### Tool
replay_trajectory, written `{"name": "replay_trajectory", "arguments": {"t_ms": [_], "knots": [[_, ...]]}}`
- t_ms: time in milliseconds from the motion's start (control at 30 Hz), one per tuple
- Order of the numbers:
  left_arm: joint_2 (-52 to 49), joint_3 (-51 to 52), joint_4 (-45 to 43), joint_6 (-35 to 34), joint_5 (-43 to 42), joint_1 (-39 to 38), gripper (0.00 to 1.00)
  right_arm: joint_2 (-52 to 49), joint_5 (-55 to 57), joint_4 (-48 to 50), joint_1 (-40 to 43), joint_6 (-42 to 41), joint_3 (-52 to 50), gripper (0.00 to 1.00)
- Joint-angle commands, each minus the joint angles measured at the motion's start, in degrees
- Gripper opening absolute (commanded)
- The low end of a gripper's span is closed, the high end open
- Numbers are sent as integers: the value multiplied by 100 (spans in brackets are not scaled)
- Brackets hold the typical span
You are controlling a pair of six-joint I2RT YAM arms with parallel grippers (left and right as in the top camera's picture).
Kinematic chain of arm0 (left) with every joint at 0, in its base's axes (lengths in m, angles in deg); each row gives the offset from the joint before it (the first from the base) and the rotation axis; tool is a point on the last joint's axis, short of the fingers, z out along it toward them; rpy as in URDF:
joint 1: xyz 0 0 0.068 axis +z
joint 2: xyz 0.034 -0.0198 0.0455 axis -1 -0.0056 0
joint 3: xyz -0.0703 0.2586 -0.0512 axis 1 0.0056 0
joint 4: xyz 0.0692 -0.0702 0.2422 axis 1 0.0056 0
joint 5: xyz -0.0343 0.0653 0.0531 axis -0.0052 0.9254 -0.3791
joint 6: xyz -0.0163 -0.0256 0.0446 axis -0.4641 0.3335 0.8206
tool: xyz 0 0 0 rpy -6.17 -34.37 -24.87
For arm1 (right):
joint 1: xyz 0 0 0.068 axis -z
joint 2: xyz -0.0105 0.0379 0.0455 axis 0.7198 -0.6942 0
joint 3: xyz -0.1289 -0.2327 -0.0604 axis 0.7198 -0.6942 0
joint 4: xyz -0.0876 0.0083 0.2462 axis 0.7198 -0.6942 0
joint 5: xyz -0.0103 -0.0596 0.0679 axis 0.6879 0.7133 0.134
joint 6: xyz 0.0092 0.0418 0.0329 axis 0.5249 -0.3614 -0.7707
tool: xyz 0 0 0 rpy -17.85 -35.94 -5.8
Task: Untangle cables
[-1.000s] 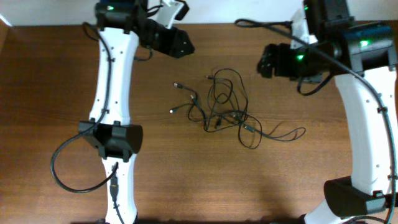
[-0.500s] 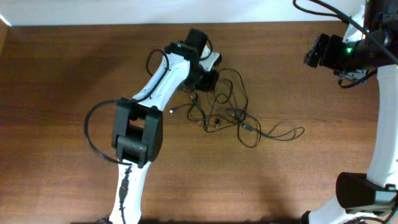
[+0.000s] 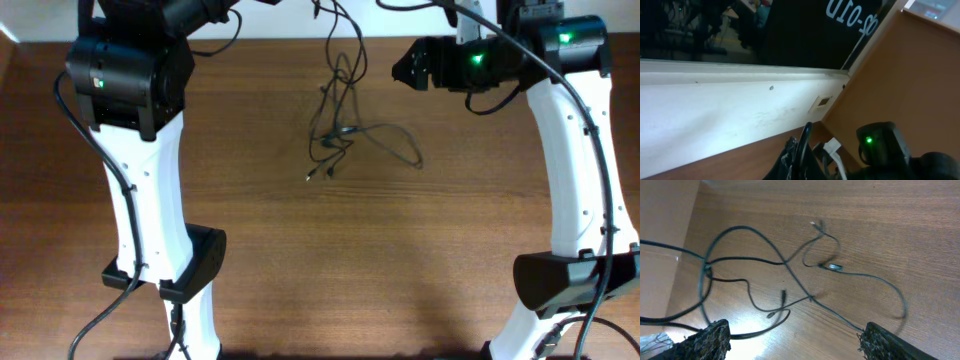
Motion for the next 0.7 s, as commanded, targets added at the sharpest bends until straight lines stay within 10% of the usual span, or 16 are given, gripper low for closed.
{"name": "replay_trajectory", "arguments": {"t_ms": [0, 667], "knots": [[125, -55, -72, -365, -81, 22, 0, -24, -151, 208, -282, -9, 17, 85], [125, -57, 15, -323, -706, 195, 0, -26, -275, 385, -968, 645, 7, 74]]}}
